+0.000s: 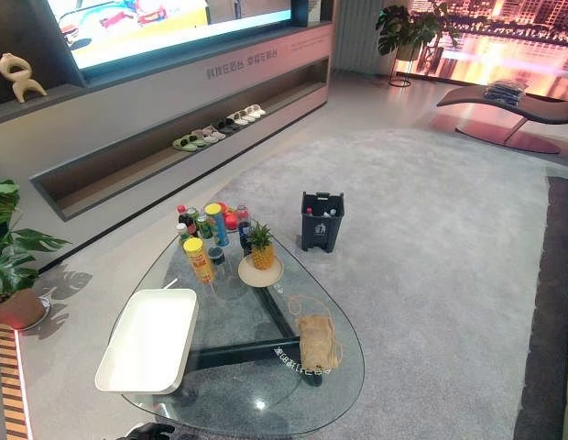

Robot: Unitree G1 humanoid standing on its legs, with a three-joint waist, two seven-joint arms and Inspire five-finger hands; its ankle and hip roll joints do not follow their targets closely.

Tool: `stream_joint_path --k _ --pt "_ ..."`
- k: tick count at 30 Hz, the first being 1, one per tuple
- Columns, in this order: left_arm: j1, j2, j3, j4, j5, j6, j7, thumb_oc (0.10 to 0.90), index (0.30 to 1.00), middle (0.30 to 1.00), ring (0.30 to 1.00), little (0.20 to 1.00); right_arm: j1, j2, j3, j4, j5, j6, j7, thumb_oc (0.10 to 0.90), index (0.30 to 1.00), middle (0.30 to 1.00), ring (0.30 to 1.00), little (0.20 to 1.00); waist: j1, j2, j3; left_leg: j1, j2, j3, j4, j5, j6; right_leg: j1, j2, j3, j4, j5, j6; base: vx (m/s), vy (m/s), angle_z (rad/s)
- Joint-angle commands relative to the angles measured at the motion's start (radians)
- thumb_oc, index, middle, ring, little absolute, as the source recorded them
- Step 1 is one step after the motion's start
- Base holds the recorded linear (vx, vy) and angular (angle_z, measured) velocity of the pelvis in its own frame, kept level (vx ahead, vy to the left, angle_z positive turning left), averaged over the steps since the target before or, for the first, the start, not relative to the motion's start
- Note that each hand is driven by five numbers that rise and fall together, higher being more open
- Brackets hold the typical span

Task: Wipe the table with a cloth and put it in the basket.

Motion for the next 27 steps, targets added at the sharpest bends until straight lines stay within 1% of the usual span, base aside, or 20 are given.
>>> stream_joint_path --k 1,7,11,14,17,19,20,24,25,27 --pt "-0.073 -0.014 -0.011 0.074 0.030 -0.008 0.013 0.800 0.900 0.900 0.900 0.900 -0.082 0.012 -0.004 0.065 0.013 0.018 -0.019 0.800 0.900 0.900 0.900 0.900 0.030 -0.023 0.046 0.059 -0.028 0.014 0.000 -0.115 0.019 -0.037 -0.007 -0.023 0.004 0.039 -0.001 0.00 0.000 0.00" --pt "-0.074 -0.013 -0.007 0.075 0.025 0.002 0.021 0.800 0.900 0.900 0.900 0.900 -0.082 0.010 -0.010 0.065 0.014 0.021 -0.042 0.800 0.900 0.900 0.900 0.900 0.032 -0.022 0.045 0.057 -0.030 0.011 0.000 -0.115 0.020 -0.037 -0.008 -0.024 0.004 0.039 -0.001 0.00 0.000 0.00" --pt "-0.069 -0.011 0.008 0.079 0.006 0.005 0.038 0.800 0.900 0.900 0.900 0.900 -0.079 0.004 -0.020 0.065 0.009 0.026 -0.088 0.800 0.900 0.900 0.900 0.900 0.030 -0.021 0.045 0.057 -0.030 0.008 0.000 -0.114 0.019 -0.037 -0.006 -0.021 0.004 0.041 -0.001 0.01 0.002 0.00" --pt "-0.062 -0.004 0.021 0.076 -0.005 0.004 0.052 0.800 0.900 0.900 0.900 0.900 -0.078 -0.009 -0.031 0.066 0.012 0.033 -0.114 0.800 0.900 0.900 0.900 0.900 0.029 -0.019 0.052 0.055 -0.032 0.005 0.000 -0.111 0.018 -0.039 -0.003 -0.014 0.004 0.042 -0.002 0.06 0.016 0.00" --pt "-0.059 0.006 0.027 0.068 -0.033 0.007 0.060 0.800 0.900 0.900 0.900 0.900 -0.077 -0.025 -0.040 0.061 0.023 0.050 -0.112 0.800 0.900 0.900 0.900 0.900 0.027 -0.015 0.064 0.044 -0.033 0.002 0.000 -0.105 0.018 -0.050 -0.001 -0.007 0.004 0.046 -0.002 0.05 0.022 0.01" --pt "-0.059 0.015 0.038 0.064 -0.064 0.007 0.069 0.800 0.900 0.900 0.900 0.900 -0.080 -0.036 -0.050 0.060 0.056 0.066 -0.114 0.800 0.900 0.900 0.900 0.900 0.026 -0.010 0.079 0.032 -0.034 0.001 0.000 -0.100 0.019 -0.064 0.000 0.000 0.004 0.052 -0.003 0.04 0.042 0.01" --pt "-0.068 0.023 0.048 0.059 -0.097 0.003 0.090 0.800 0.900 0.900 0.900 0.900 -0.088 -0.048 -0.059 0.061 0.068 0.070 -0.114 0.800 0.900 0.900 0.900 0.900 0.026 -0.007 0.099 0.012 -0.034 -0.001 0.000 -0.094 0.020 -0.086 -0.001 0.006 0.004 0.061 -0.003 -0.03 0.048 0.01" --pt "-0.096 0.037 0.068 0.049 -0.133 -0.002 0.110 0.800 0.900 0.900 0.900 0.900 -0.109 -0.067 -0.070 0.065 0.098 0.076 -0.128 0.800 0.900 0.900 0.900 0.900 0.026 0.001 0.138 -0.029 -0.041 -0.012 0.000 -0.080 0.023 -0.129 0.000 0.013 0.004 0.073 -0.006 -0.08 0.043 -0.01" --pt "-0.126 0.052 0.077 0.032 -0.157 -0.013 0.122 0.800 0.900 0.900 0.900 0.900 -0.134 -0.082 -0.079 0.056 0.127 0.074 -0.144 0.800 0.900 0.900 0.900 0.900 0.023 0.008 0.179 -0.073 -0.049 -0.021 0.000 -0.069 0.028 -0.176 0.001 0.023 0.004 0.087 -0.008 -0.18 0.045 0.00" --pt "-0.164 0.071 0.077 0.022 -0.189 -0.012 0.126 0.800 0.900 0.900 0.900 0.900 -0.162 -0.095 -0.078 0.049 0.149 0.079 -0.148 0.800 0.900 0.900 0.900 0.900 0.019 0.012 0.210 -0.112 -0.052 -0.025 0.000 -0.058 0.032 -0.218 0.005 0.031 0.004 0.099 -0.013 -0.24 0.027 0.01"
